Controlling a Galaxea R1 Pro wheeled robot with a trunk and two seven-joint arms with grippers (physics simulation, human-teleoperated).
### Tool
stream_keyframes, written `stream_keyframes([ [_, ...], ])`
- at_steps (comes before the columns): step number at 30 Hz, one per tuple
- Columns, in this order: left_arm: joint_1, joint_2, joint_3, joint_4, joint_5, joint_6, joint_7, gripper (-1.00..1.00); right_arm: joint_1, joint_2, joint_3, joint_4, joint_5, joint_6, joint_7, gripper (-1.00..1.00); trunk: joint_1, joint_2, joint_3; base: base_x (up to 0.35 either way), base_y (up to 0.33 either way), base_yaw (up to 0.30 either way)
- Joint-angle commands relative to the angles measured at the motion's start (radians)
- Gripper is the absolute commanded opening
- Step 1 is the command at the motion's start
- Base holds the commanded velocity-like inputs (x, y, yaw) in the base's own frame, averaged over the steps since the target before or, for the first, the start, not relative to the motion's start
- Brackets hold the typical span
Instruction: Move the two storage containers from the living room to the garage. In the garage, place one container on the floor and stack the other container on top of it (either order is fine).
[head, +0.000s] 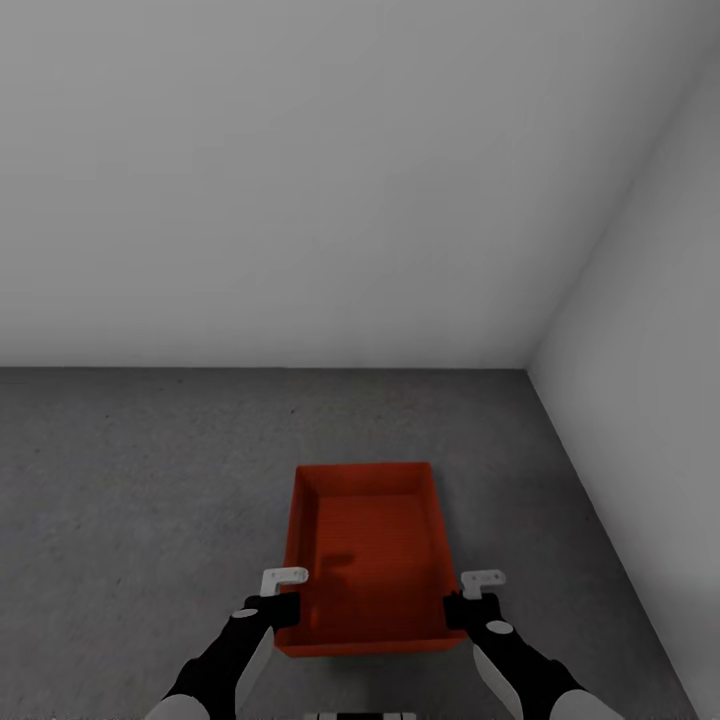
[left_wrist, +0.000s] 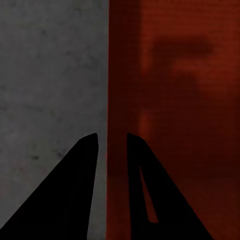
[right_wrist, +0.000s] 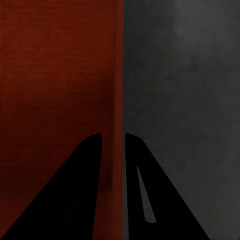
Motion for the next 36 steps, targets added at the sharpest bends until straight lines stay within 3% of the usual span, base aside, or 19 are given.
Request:
stream_keyframes([
  [1,-0.001,0.001,-0.002,-0.006,-0.002,0.006,0.012,-1.00,0.000,-0.005,0.022,0.031,-0.022,0.002,-0.017,-1.00,0.000,0.000,-0.002,0.000,0.000,0.000],
  [12,-0.001,0.001,-0.002,-0.006,-0.002,0.006,0.012,-1.00,0.000,-0.005,0.022,0.031,-0.022,0.005,-0.017,-1.00,0.000,0.000,-0.014,0.000,0.000,0.000],
  [36,-0.001,0.001,-0.003,-0.012,-0.002,0.008,0.010,-1.00,0.000,-0.005,0.022,0.031,-0.022,0.006,-0.017,-1.00,0.000,0.000,-0.015,0.000,0.000,0.000],
])
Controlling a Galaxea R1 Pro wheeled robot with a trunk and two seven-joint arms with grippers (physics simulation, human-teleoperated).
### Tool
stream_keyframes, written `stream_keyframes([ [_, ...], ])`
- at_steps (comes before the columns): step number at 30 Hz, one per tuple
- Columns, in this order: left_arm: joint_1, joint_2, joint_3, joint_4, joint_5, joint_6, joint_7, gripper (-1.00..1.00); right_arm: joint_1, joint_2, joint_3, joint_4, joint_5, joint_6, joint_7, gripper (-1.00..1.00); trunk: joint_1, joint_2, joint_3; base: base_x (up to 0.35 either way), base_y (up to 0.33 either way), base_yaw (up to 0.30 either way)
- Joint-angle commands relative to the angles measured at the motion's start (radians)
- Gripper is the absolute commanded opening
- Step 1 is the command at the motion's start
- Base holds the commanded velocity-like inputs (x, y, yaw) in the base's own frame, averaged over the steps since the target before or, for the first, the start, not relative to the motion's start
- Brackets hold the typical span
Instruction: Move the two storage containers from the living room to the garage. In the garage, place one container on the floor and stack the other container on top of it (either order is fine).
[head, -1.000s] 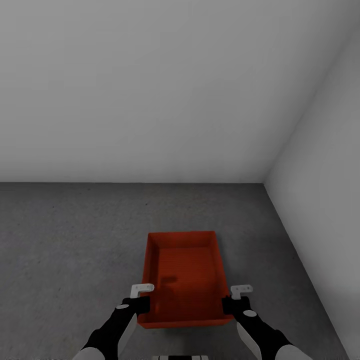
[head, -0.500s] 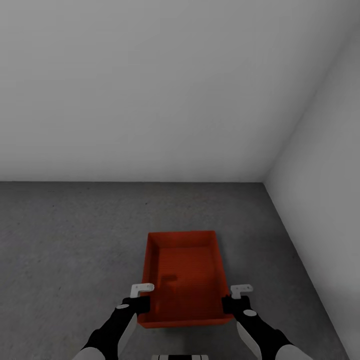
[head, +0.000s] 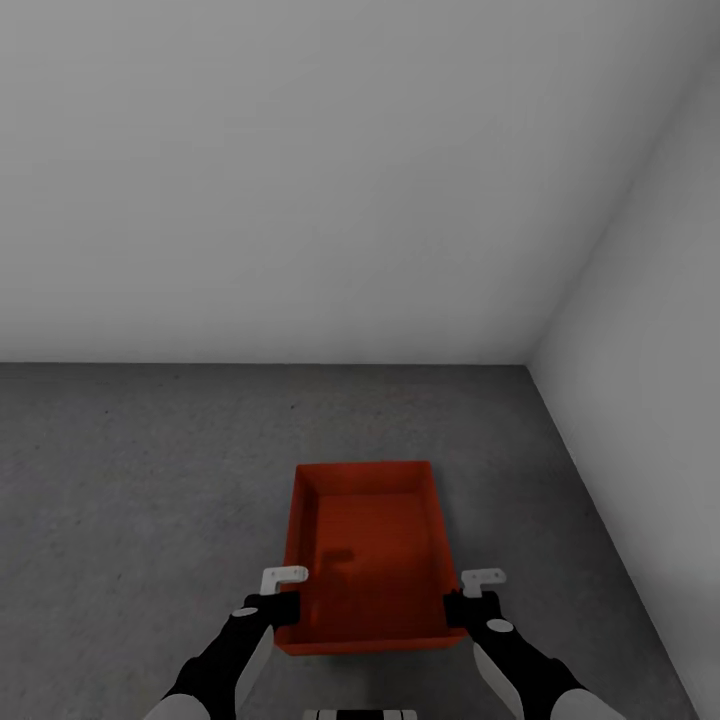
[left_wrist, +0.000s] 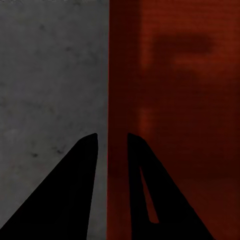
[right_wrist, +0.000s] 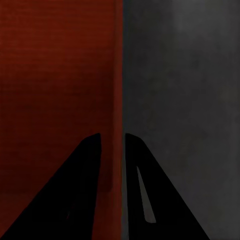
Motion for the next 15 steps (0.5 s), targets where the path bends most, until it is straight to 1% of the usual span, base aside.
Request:
stream_keyframes([
  [1,-0.001,0.001,-0.006,-0.005,0.002,0.006,0.012,-1.00,-0.001,-0.003,0.024,0.040,-0.024,0.002,-0.018,-1.00,0.000,0.000,-0.001,0.000,0.000,0.000],
  [5,-0.001,0.000,-0.006,-0.004,0.002,0.008,0.012,-1.00,-0.001,-0.003,0.024,0.040,-0.024,0.002,-0.018,-1.00,0.000,0.000,-0.001,0.000,0.000,0.000],
  [15,-0.001,0.000,-0.006,-0.004,0.002,0.004,0.012,-1.00,-0.001,-0.003,0.024,0.040,-0.024,0.002,-0.018,-1.00,0.038,-0.070,-0.032,0.000,0.000,0.000],
])
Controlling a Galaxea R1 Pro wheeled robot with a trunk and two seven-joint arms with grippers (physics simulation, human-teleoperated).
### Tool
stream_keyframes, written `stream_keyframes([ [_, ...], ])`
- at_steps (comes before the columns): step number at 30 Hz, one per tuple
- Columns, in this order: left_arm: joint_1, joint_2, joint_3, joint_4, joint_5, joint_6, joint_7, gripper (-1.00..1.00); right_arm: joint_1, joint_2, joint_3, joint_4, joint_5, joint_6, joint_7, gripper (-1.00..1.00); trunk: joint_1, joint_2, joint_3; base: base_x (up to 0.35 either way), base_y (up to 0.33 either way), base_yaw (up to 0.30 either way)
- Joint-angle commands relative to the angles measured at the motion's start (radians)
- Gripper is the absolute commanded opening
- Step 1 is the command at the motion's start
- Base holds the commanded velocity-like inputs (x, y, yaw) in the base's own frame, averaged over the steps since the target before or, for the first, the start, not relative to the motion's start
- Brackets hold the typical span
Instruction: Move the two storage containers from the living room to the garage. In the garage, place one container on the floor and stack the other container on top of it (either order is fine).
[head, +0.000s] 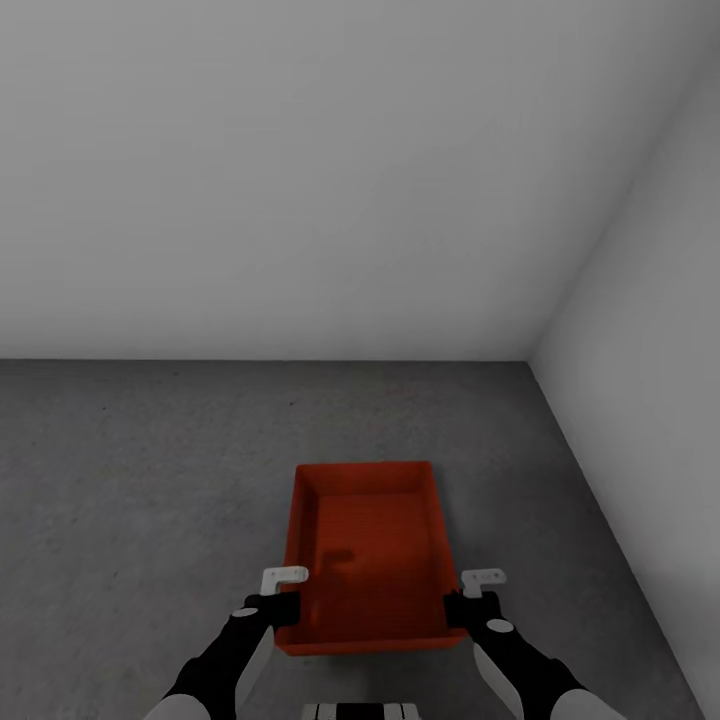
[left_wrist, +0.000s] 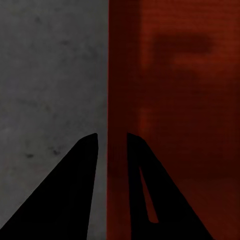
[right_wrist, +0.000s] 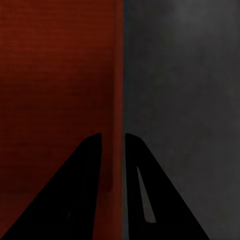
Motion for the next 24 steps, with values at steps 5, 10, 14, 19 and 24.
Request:
stream_keyframes([
  [5,-0.001,0.001,-0.007,-0.007,0.003,0.006,0.012,-1.00,-0.001,-0.002,0.023,0.039,-0.024,0.002,-0.018,-1.00,0.019,-0.036,-0.016,0.000,0.000,0.000],
  [10,-0.001,0.001,-0.007,-0.008,0.002,0.006,0.012,-1.00,-0.001,-0.002,0.023,0.039,-0.024,0.002,-0.018,-1.00,0.038,-0.071,-0.032,0.000,0.000,0.000],
  [14,-0.001,0.001,-0.006,-0.008,0.002,0.008,0.013,-1.00,-0.001,-0.002,0.023,0.039,-0.024,0.002,-0.018,-1.00,0.038,-0.071,-0.032,0.000,0.000,0.000],
  [19,-0.001,0.001,-0.006,-0.008,0.003,0.007,0.014,-1.00,-0.001,-0.002,0.023,0.039,-0.024,0.002,-0.018,-1.00,0.038,-0.071,-0.032,0.000,0.000,0.000],
  [24,-0.001,0.002,-0.006,-0.008,0.002,0.007,0.018,-1.00,-0.001,-0.002,0.023,0.039,-0.024,0.003,-0.018,-1.00,0.038,-0.071,-0.032,0.000,0.000,0.000],
])
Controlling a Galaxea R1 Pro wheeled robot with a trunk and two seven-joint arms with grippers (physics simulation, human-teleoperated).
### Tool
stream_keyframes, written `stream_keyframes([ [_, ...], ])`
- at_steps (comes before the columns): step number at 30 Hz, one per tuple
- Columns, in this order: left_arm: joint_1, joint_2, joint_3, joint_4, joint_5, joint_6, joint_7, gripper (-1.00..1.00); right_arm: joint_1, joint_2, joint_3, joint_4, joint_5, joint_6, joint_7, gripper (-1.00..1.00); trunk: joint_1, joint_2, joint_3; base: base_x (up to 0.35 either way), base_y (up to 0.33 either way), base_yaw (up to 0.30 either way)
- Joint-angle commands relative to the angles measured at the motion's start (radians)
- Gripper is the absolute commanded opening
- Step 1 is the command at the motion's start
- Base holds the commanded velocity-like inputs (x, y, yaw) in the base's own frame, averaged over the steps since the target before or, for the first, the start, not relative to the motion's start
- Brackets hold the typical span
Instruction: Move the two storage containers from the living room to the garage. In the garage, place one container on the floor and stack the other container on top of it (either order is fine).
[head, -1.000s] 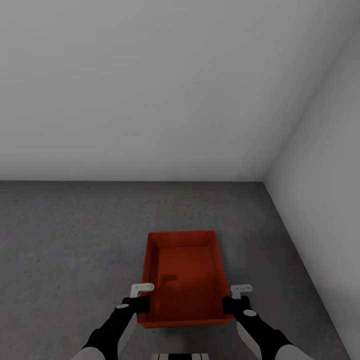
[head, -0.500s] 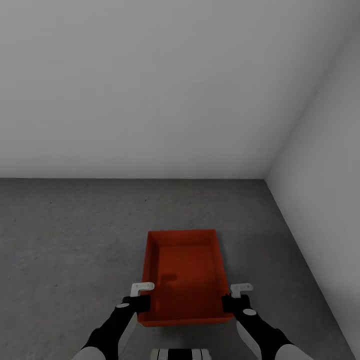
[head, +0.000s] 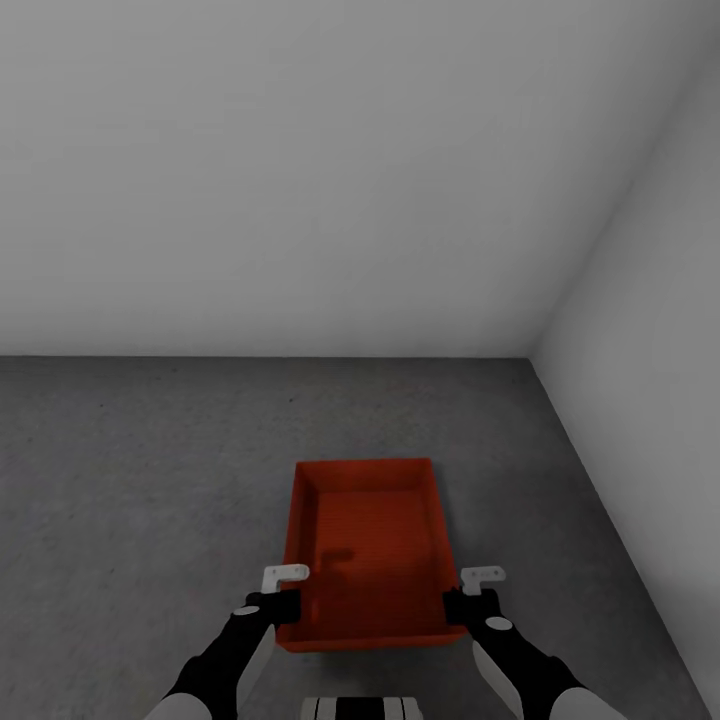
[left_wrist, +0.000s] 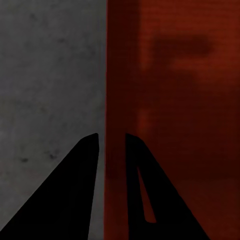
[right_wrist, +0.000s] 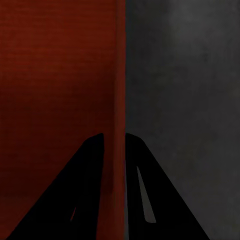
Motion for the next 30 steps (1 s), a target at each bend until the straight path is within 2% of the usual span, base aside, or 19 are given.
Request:
stream_keyframes([
  [1,0.000,0.005,0.002,0.000,-0.004,0.007,0.010,-1.00,0.000,-0.002,0.022,0.053,-0.026,0.003,-0.009,-1.00,0.000,0.000,-0.001,0.000,0.000,0.000],
  [9,0.000,0.005,0.003,0.000,-0.003,0.008,0.013,-1.00,0.000,-0.003,0.018,0.053,-0.029,0.035,-0.009,-1.00,0.000,0.000,-0.001,0.000,0.000,0.000],
  [27,0.000,0.005,0.007,0.005,-0.004,0.003,0.021,-1.00,0.000,0.001,0.013,0.053,-0.032,0.033,-0.009,-1.00,0.000,0.000,-0.001,0.000,0.000,0.000],
  [28,0.000,0.005,0.007,0.005,-0.004,0.003,0.021,-1.00,0.000,0.001,0.013,0.053,-0.032,0.031,-0.009,1.00,0.000,0.000,-0.001,0.000,0.000,0.000],
  [29,0.000,0.005,0.007,0.006,-0.004,0.003,0.021,1.00,0.000,0.001,0.014,0.053,-0.032,0.028,-0.009,1.00,0.000,0.000,-0.001,0.000,0.000,0.000],
  [30,0.000,0.005,0.007,0.006,-0.004,0.002,0.021,1.00,0.000,0.001,0.014,0.053,-0.032,0.027,-0.009,1.00,0.000,0.000,-0.001,0.000,0.000,0.000],
])
